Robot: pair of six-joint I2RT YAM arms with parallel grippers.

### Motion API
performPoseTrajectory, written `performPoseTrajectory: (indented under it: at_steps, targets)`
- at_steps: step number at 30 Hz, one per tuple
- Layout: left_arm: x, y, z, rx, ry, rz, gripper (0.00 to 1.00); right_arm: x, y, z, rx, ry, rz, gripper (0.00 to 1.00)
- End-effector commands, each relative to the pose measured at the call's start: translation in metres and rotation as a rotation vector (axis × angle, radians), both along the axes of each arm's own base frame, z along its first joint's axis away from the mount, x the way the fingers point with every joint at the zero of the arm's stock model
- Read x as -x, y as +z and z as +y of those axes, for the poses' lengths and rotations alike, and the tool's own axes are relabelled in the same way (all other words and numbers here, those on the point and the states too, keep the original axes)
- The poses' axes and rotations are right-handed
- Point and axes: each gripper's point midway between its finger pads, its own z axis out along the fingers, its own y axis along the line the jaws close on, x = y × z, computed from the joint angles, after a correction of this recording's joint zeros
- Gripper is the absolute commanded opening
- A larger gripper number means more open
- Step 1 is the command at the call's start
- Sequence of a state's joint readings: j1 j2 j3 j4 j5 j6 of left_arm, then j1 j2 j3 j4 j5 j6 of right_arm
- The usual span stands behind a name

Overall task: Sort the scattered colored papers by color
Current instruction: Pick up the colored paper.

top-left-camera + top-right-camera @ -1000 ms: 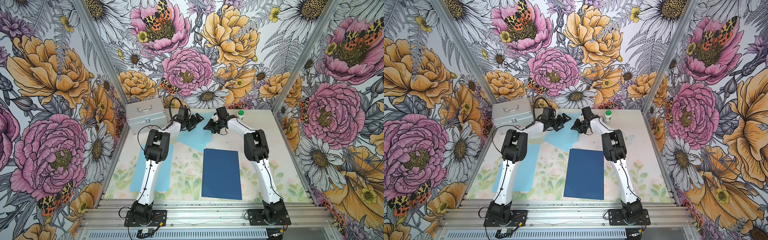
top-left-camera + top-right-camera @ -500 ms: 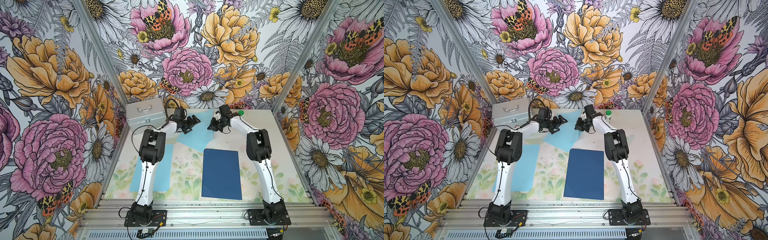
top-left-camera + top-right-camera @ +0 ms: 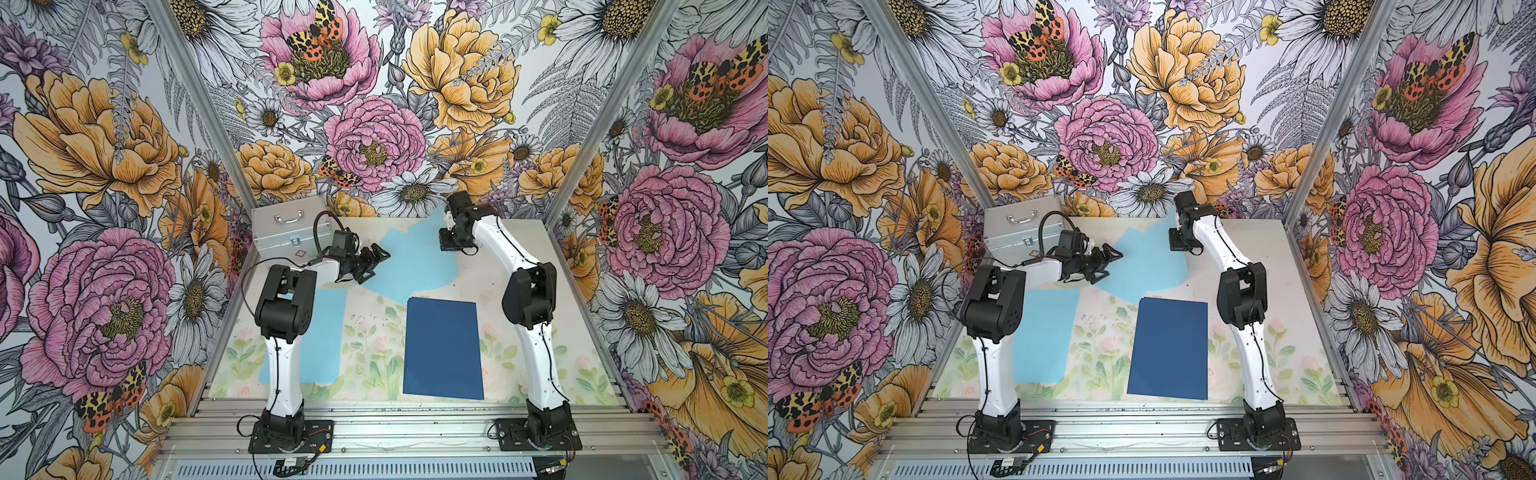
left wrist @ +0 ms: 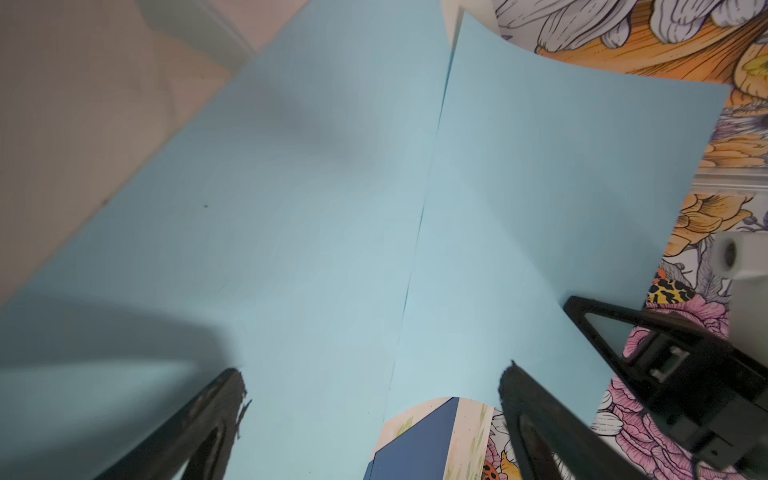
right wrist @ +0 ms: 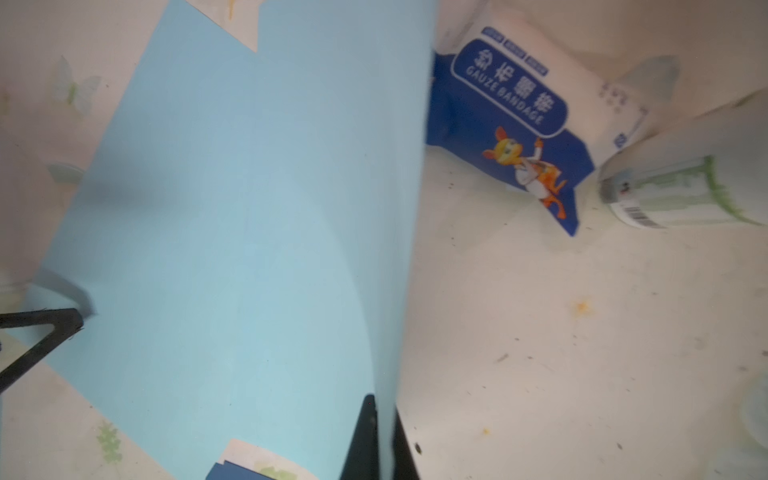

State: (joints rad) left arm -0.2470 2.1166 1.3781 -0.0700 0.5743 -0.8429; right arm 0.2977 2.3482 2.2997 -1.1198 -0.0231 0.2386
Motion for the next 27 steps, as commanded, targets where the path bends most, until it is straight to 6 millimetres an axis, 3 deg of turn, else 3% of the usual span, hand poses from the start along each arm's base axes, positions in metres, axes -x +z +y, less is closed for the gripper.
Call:
performPoseTrajectory:
  at_steps: [1,8,10,11,14,18,23,27]
  targets:
    - [-0.007,0.046,-0.020,0.057,-0.038,-0.144,0.98,0.011,0.053,-0.025,0.267,0.041,-0.113,0.00]
    - [0.019,0.077,-0.008,-0.112,-0.049,-0.195,0.98,0.028,0.117,-0.024,0.546,0.042,-0.280,0.00]
    - [0.031,0.085,0.006,-0.196,-0.031,-0.196,0.98,0.035,0.133,-0.017,0.577,0.043,-0.324,0.00]
    - [0.037,0.101,0.014,-0.211,-0.010,-0.224,0.98,0.039,0.138,-0.012,0.583,0.050,-0.337,0.00]
    - [0.056,0.117,0.044,-0.246,0.063,-0.236,0.98,0.052,0.149,0.010,0.564,0.096,-0.367,0.00]
    - [0.087,0.139,0.085,-0.286,0.157,-0.271,0.98,0.077,0.153,0.053,0.518,0.189,-0.391,0.00]
    - [0.125,0.142,0.139,-0.278,0.275,-0.229,0.98,0.115,0.153,0.109,0.476,0.330,-0.413,0.00]
    - [0.159,0.151,0.177,-0.236,0.400,-0.239,0.98,0.165,0.153,0.169,0.268,0.479,-0.381,0.00]
